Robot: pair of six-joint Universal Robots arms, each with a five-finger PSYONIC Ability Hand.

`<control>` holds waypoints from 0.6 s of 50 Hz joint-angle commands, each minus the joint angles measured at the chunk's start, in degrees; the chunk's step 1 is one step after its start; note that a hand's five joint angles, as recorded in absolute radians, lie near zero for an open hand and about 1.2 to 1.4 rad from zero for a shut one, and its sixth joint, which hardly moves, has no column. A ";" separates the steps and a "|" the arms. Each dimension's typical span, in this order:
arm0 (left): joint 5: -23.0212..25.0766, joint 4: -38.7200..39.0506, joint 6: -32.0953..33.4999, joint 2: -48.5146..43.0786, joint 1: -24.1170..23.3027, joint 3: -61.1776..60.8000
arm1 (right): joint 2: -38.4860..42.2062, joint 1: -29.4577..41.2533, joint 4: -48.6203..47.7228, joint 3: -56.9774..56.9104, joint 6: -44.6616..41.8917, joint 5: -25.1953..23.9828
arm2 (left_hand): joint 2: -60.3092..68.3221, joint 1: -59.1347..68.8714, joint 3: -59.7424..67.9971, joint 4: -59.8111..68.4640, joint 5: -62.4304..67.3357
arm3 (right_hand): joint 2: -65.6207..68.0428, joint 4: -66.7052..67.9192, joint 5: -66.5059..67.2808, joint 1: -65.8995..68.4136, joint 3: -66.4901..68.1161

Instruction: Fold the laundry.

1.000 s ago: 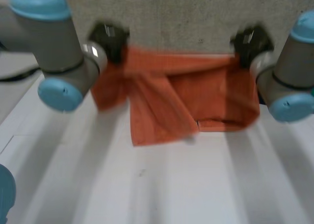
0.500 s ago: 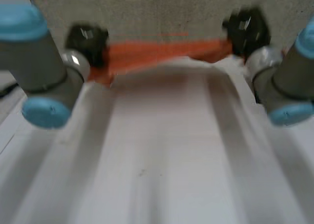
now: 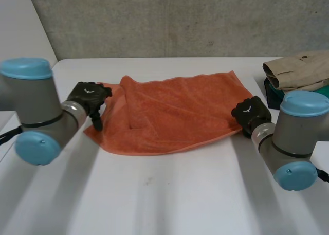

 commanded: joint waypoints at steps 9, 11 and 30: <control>13.91 -0.61 9.22 -0.40 6.51 -10.60 | -0.07 0.39 0.67 0.15 2.65 -0.09 | 22.47 22.40 22.76 22.51 22.42 | 12.82 11.52 11.34 15.92 11.96; 14.18 -0.70 9.14 -0.93 5.99 -10.24 | -0.16 0.57 0.67 0.15 2.65 0.08 | 18.44 18.37 18.72 18.48 18.38 | 12.82 11.52 11.34 15.92 11.96; 5.92 -1.23 9.49 -9.46 -1.84 0.04 | -1.39 0.04 1.02 1.55 3.00 -0.09 | 21.93 21.86 22.21 21.97 21.87 | 12.82 11.52 11.34 15.92 11.96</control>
